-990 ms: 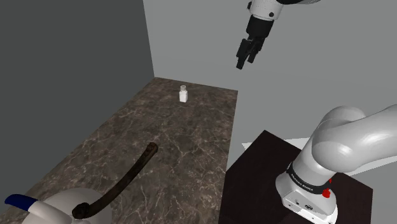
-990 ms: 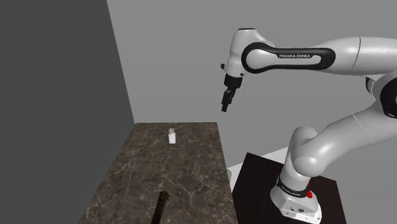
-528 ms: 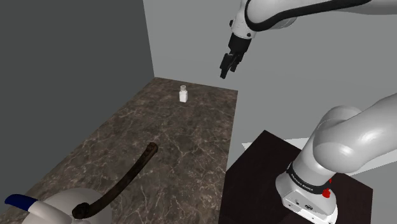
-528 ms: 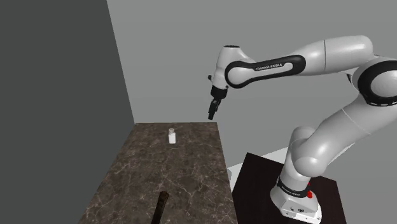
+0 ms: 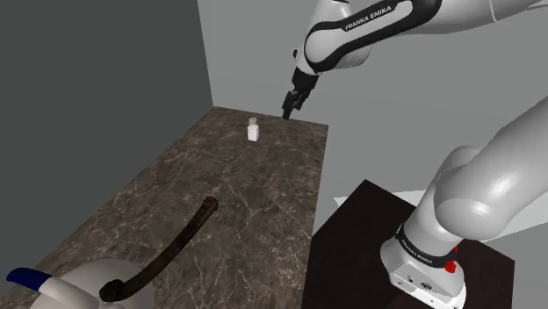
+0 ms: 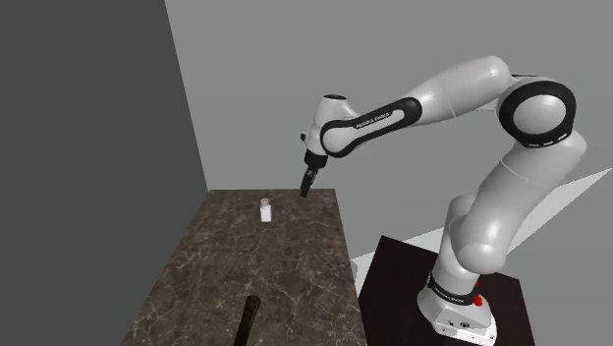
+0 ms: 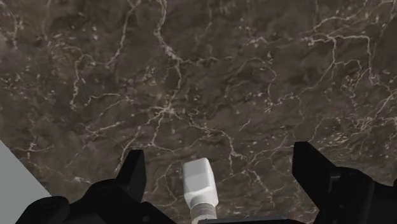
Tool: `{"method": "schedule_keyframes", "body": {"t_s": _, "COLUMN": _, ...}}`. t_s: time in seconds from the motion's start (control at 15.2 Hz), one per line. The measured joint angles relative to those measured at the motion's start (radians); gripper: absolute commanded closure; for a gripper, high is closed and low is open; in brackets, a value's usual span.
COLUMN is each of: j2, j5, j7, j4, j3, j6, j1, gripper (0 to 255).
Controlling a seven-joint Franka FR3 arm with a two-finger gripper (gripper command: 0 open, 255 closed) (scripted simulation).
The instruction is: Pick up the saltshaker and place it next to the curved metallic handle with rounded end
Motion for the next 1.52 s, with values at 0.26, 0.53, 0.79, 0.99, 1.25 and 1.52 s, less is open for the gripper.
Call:
{"method": "schedule_keyframes", "body": {"t_s": 0.26, "j2": 0.153, "j5": 0.07, "j7": -0.089, "j4": 0.062, "j3": -0.02, "j6": 0.11, "j1": 0.029, "gripper": 0}}
{"method": "schedule_keyframes", "body": {"t_s": 0.53, "j2": 0.301, "j5": 0.158, "j7": -0.184, "j4": 0.146, "j3": -0.02, "j6": 0.192, "j1": 0.047, "gripper": 0}}
{"method": "schedule_keyframes", "body": {"t_s": 0.79, "j2": 0.454, "j5": 0.25, "j7": -0.276, "j4": 0.25, "j3": 0.003, "j6": 0.255, "j1": 0.049, "gripper": 0}}
{"method": "schedule_keyframes", "body": {"t_s": 0.99, "j2": 0.517, "j5": 0.286, "j7": -0.317, "j4": 0.294, "j3": 0.016, "j6": 0.278, "j1": 0.038, "gripper": 0}}
{"method": "schedule_keyframes", "body": {"t_s": 1.25, "j2": 0.571, "j5": 0.315, "j7": -0.342, "j4": 0.315, "j3": 0.029, "j6": 0.31, "j1": 0.03, "gripper": 0}}
{"method": "schedule_keyframes", "body": {"t_s": 1.52, "j2": 0.603, "j5": 0.328, "j7": -0.35, "j4": 0.328, "j3": 0.037, "j6": 0.329, "j1": 0.028, "gripper": 0}}
